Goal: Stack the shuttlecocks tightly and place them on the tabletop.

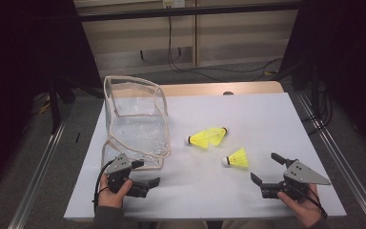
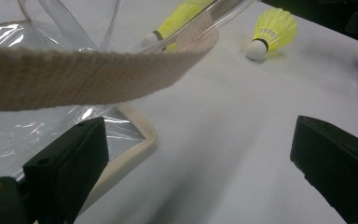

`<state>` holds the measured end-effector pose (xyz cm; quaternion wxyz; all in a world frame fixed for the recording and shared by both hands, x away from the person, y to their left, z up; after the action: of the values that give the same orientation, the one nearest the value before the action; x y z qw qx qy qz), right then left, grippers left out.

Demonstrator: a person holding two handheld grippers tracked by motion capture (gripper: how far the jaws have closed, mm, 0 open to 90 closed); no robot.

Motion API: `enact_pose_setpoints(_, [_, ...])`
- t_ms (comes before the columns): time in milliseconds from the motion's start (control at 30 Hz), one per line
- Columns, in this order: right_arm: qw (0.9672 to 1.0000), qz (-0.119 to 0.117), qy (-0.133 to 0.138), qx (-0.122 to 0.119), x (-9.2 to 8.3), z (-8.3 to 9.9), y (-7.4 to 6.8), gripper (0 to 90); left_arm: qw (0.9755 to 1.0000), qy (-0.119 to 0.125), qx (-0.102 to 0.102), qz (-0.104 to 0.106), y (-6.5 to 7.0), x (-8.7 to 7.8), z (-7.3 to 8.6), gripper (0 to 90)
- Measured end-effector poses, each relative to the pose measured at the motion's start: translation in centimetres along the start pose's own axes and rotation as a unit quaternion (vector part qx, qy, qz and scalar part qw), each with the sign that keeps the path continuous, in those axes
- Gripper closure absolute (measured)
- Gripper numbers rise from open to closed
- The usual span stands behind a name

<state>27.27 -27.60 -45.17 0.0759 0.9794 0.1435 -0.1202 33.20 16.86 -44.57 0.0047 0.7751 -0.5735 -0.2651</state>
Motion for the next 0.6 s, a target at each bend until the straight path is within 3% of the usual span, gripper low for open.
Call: enact_pose_setpoints(600, [0.9997, 0.000, -0.022, -0.008, 1.0, -1.0, 0.7, 2.9, 1.0000, 0.002, -0.002, -0.006, -0.1, 0.0, 0.0, 4.3])
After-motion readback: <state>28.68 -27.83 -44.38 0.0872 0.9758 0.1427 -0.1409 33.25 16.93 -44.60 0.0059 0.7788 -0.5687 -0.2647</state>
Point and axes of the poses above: each handheld gripper's, and its own axes: x roughly forward along the jaws, z roughly out of its underside, y roughly to its right, the point moved 3 cm from there along x, roughly forward along the jaws, and after that the axes turned 15 degrees about z, right-handed, at the moved point
